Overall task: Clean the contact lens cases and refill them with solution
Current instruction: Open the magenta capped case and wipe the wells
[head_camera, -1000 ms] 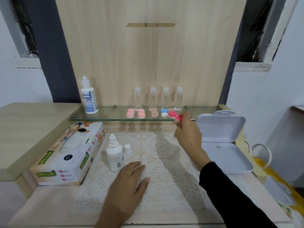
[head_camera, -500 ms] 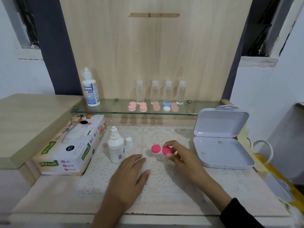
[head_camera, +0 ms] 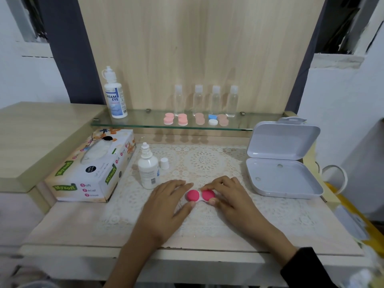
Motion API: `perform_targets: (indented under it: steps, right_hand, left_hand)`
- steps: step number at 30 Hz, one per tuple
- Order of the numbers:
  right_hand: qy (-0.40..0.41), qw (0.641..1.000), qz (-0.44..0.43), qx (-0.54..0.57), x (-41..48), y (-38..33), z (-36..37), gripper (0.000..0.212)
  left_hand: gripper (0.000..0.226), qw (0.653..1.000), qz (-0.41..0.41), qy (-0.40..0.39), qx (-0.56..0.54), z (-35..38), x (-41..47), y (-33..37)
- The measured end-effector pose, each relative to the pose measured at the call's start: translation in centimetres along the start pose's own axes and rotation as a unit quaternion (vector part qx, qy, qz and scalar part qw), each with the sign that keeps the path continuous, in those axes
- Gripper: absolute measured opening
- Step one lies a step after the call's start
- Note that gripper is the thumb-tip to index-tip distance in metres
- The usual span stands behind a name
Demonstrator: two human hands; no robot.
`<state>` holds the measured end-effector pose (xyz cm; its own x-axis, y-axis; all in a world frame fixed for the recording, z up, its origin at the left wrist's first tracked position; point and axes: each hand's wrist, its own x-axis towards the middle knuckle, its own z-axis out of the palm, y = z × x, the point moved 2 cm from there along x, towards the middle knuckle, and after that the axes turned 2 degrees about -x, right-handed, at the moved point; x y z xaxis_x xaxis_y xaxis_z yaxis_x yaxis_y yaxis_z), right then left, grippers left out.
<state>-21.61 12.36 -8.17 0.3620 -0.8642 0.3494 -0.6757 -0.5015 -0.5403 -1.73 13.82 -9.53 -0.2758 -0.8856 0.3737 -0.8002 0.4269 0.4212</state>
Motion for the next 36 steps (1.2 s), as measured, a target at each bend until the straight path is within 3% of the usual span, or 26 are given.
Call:
perform_targets:
  steps: [7,14,22,26,36]
  right_hand:
    - [0.003,1.000,0.004,-0.017,0.0,-0.1,0.1,0.039]
    - [0.015,1.000,0.003,0.008,0.0,0.1,-0.1,0.029]
    - [0.015,1.000,-0.001,-0.008,0.0,0.1,0.0,0.035]
    - [0.016,1.000,-0.005,-0.010,0.0,0.2,0.1,0.033]
    - [0.027,1.000,-0.007,-0.007,0.0,0.1,0.1,0.025]
  left_hand:
    - [0.050,0.999,0.025,0.019,-0.012,-0.1,0.1,0.1]
    - [0.052,1.000,0.011,0.009,-0.028,0.0,0.3,-0.1]
    - [0.059,0.999,0.002,-0.016,-0.037,-0.7,1.0,0.3]
    - [0.048,0.998,0.017,-0.035,-0.046,-1.0,1.7,0.2]
    - [0.035,0.998,-0.004,0.007,-0.066,-0.8,1.9,0.6]
